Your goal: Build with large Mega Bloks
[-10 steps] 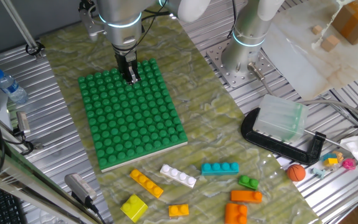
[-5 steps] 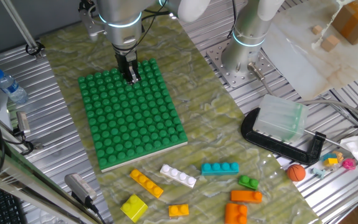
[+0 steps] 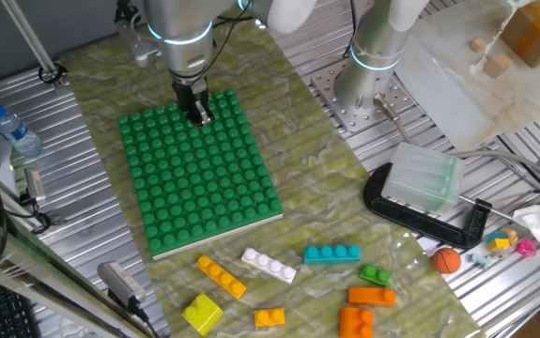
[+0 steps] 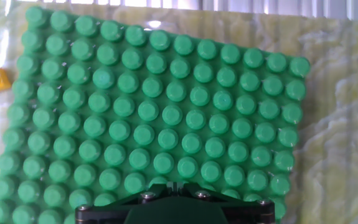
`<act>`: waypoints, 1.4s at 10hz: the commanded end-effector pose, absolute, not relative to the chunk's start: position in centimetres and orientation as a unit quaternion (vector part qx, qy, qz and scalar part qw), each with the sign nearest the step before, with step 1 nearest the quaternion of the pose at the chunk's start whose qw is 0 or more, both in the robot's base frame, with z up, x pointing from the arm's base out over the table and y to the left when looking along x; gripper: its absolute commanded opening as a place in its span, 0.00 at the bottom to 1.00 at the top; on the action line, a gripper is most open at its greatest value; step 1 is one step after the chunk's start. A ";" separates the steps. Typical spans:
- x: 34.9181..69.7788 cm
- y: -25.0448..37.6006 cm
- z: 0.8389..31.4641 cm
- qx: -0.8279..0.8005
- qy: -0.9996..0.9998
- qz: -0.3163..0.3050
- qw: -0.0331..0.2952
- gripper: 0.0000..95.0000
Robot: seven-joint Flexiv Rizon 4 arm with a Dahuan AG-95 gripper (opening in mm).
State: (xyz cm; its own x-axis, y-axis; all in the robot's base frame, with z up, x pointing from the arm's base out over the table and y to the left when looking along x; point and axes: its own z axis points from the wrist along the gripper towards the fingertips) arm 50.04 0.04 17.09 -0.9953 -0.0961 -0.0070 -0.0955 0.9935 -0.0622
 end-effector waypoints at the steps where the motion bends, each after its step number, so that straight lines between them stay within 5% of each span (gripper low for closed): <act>1: 49.9 0.1 17.2 -0.119 0.992 -0.046 0.002 0.00; 14: 50.2 0.1 17.0 -0.006 0.999 -0.037 0.021 0.00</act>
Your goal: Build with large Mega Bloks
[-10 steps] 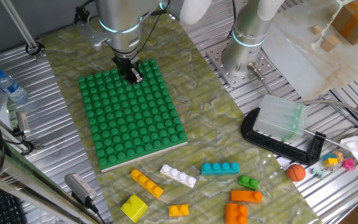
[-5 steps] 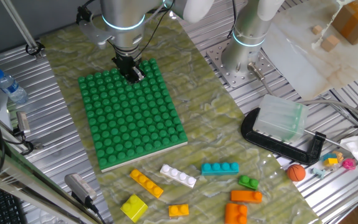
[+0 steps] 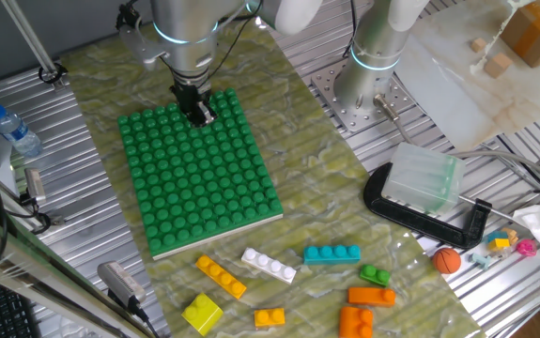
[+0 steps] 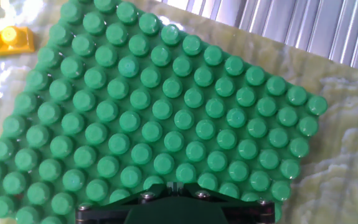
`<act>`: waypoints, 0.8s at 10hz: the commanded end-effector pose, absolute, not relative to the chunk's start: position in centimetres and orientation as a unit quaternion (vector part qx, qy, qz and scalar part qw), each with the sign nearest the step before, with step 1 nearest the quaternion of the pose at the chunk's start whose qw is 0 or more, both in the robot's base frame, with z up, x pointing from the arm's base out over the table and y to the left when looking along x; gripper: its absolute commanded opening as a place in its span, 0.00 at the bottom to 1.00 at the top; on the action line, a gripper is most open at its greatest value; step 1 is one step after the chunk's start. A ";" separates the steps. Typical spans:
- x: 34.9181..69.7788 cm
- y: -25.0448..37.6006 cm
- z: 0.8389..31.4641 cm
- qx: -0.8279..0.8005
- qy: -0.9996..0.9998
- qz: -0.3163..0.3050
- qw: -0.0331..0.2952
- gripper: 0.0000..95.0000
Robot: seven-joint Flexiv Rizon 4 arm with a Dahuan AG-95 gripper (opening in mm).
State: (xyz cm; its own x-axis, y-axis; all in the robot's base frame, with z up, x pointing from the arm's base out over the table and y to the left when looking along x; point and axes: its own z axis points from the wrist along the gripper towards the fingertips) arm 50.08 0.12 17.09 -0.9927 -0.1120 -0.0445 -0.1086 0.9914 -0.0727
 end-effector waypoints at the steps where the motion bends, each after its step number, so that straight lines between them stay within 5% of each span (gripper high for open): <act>1: 50.2 0.1 17.1 -0.017 0.999 -0.027 0.014 0.00; 8: 50.2 0.6 17.0 0.010 1.000 -0.009 0.012 0.00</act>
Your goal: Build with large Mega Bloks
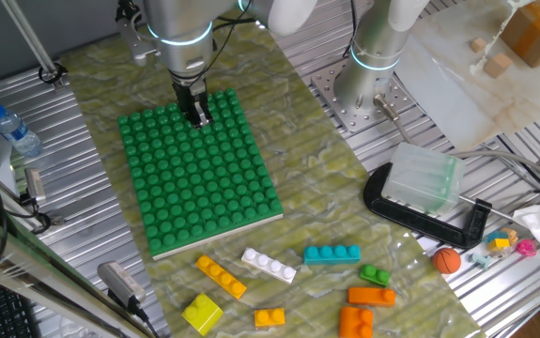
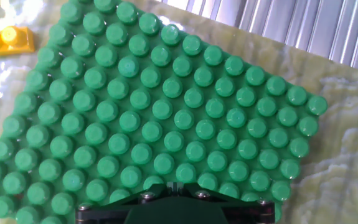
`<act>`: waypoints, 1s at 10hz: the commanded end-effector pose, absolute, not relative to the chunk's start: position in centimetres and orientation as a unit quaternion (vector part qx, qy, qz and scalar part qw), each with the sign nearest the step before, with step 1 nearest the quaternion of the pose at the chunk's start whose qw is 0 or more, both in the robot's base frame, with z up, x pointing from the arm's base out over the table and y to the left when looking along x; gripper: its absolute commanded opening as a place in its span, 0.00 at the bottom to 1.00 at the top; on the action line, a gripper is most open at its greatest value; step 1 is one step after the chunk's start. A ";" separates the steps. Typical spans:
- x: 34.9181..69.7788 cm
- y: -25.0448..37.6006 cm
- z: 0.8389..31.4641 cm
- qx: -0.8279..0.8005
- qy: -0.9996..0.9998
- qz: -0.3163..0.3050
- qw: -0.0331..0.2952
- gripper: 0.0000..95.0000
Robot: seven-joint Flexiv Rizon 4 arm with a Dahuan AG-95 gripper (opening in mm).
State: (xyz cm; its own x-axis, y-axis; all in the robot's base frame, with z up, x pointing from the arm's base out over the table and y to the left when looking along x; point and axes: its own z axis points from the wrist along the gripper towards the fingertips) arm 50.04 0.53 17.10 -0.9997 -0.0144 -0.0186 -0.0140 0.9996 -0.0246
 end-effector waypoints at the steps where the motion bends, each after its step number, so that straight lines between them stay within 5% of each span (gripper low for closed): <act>1: 50.2 0.7 17.0 0.002 1.000 -0.005 0.010 0.00; 10: 50.2 4.6 16.8 0.001 0.999 -0.032 -0.003 0.00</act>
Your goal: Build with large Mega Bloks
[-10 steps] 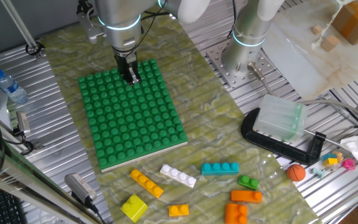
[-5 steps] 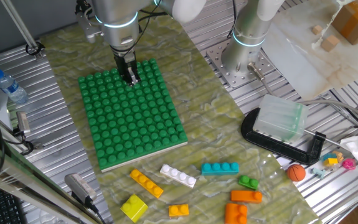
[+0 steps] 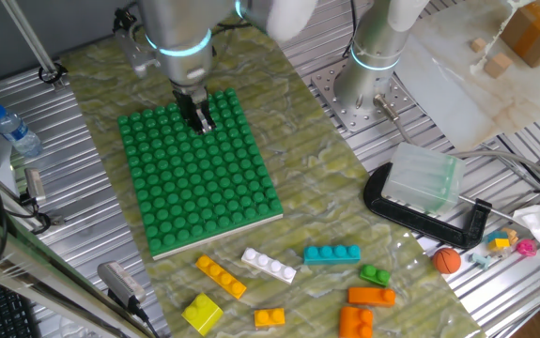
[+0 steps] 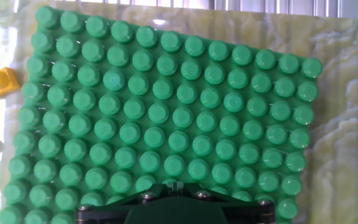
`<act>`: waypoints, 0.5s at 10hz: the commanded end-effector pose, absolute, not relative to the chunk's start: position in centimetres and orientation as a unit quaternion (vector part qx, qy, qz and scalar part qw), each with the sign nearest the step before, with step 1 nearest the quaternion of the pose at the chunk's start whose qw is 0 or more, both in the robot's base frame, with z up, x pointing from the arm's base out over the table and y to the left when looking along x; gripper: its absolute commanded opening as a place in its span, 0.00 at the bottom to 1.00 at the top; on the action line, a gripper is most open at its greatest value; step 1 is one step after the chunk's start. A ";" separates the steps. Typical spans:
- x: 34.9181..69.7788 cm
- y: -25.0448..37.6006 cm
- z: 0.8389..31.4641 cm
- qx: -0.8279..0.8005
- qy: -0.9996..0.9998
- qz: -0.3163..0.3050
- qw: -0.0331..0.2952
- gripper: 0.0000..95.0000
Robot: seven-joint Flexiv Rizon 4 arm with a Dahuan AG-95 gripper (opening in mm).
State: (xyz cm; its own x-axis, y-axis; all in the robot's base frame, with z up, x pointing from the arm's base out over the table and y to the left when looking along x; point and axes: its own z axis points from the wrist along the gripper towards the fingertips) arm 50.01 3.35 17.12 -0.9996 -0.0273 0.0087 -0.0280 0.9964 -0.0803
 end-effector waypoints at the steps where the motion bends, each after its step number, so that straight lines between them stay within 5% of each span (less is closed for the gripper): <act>1: 50.2 5.1 16.7 -0.001 -1.000 0.029 0.005 0.00; 5: 49.9 8.1 16.2 -0.022 -1.000 -0.015 0.007 0.00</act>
State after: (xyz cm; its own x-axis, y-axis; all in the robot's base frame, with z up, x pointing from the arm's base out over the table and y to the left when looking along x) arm 49.94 7.72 16.27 -0.9989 0.0464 0.0104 0.0466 0.9988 0.0157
